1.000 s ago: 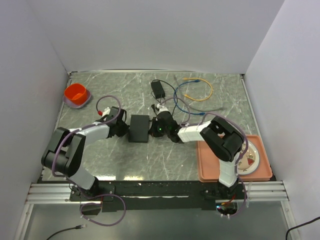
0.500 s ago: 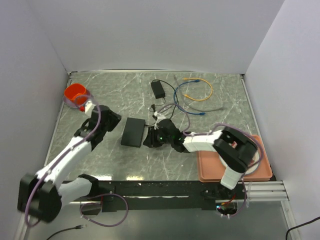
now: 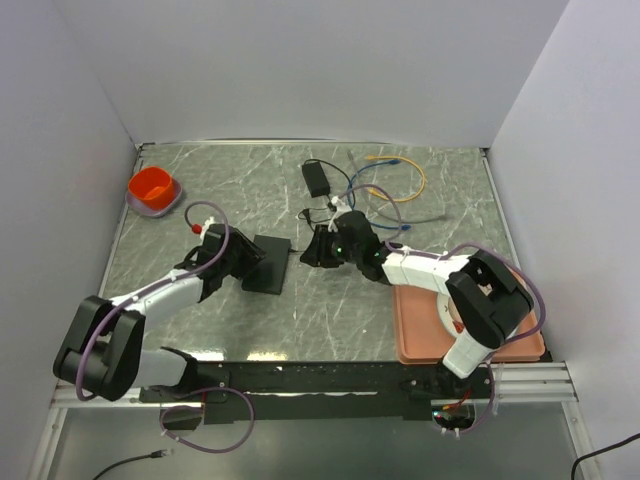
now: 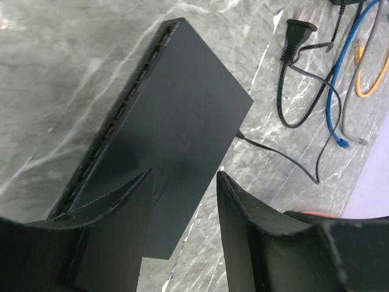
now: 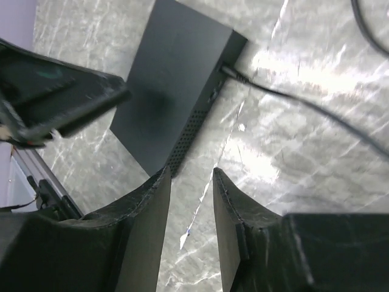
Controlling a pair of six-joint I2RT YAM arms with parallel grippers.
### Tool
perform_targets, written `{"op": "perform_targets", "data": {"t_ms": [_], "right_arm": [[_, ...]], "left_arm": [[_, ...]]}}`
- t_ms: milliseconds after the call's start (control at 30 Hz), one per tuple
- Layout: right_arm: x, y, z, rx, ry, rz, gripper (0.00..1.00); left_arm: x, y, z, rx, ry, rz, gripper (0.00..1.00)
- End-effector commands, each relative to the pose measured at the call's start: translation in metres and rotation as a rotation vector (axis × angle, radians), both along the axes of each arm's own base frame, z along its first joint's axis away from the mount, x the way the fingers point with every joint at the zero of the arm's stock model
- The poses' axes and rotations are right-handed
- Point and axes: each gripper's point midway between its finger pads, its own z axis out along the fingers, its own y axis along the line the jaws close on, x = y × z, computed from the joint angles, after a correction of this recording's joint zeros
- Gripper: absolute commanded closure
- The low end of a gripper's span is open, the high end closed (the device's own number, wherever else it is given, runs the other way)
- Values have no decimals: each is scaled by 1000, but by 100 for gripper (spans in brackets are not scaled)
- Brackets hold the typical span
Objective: Pull the plug from the switch port
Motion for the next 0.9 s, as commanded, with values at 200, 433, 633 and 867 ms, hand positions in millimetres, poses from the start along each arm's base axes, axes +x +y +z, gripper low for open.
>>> {"op": "perform_targets", "data": {"t_ms": [200,433,633,867], "right_arm": [[33,11,2,34,38,38,58],[43,19,-25,-4,71,80,58],[51,25,-32,7,80,88,57],[80,13,-39,-138,-84,75,58]], "left_arm": [[22,-32,-1,-60,-3,-41,55],[11,-36,-34,-107,80,-19,56],[-6,-37,-63,-149,160,-5,58],[-14,-40,-75,-183,195,-12,59]]}}
